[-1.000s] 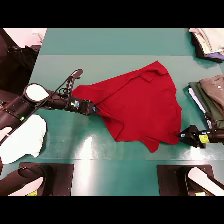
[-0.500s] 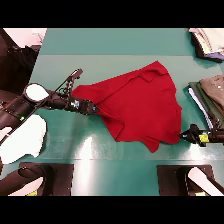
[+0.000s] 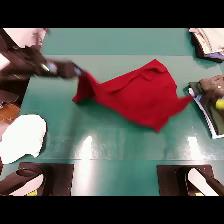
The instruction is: Fold the shirts.
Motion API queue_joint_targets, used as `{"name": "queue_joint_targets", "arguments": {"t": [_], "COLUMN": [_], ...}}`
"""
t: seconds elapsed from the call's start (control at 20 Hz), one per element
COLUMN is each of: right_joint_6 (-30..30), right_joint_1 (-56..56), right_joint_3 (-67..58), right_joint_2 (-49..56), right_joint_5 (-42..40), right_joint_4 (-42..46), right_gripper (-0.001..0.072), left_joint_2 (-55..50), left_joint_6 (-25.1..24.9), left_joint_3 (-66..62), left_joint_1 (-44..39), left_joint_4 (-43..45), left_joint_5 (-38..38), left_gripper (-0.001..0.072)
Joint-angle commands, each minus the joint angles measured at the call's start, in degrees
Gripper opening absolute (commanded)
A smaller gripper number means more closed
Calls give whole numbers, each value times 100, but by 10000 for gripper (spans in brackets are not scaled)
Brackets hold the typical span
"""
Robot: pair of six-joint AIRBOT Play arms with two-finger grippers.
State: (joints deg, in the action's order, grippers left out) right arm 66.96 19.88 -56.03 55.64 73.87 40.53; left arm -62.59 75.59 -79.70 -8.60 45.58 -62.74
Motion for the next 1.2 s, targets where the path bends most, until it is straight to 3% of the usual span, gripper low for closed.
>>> {"name": "queue_joint_targets", "arguments": {"t": [0.0, 0.1, 0.2, 0.35, 0.45, 0.75, 0.9, 1.15], "right_joint_6": [227, 260, 474, 682, 719, 717, 717, 1134], "right_joint_1": [-592, -581, -501, -240, -17, 673, 1045, 929], "right_joint_3": [-2140, -3401, -4540, -5842, -6358, -5587, -5497, -6430], "right_joint_2": [-205, -175, -138, -142, -190, -1296, -1532, -420], "right_joint_5": [-1134, -1351, -1360, -1099, -1008, -1440, -1357, 83], "right_joint_4": [-127, 24, 732, 1502, 1508, 1519, 1517, 1495], "right_gripper": [11, 10, 11, 11, 11, 10, 9, 8], "left_joint_2": [4, 4, 22, 483, 837, 1591, 1657, 1412], "left_joint_6": [264, 264, 264, 260, 262, 507, 507, 713], "left_joint_3": [-2144, -3357, -4367, -4610, -4610, -4616, -4577, -2879], "left_joint_1": [658, 848, 876, 876, 876, 876, 876, 876], "left_joint_4": [455, 704, 1012, 1064, 1062, 992, 1005, 1399], "left_joint_5": [-205, -205, -129, 439, 669, 780, 481, -361], "left_gripper": [24, 24, 24, 24, 24, 25, 24, 24]}}
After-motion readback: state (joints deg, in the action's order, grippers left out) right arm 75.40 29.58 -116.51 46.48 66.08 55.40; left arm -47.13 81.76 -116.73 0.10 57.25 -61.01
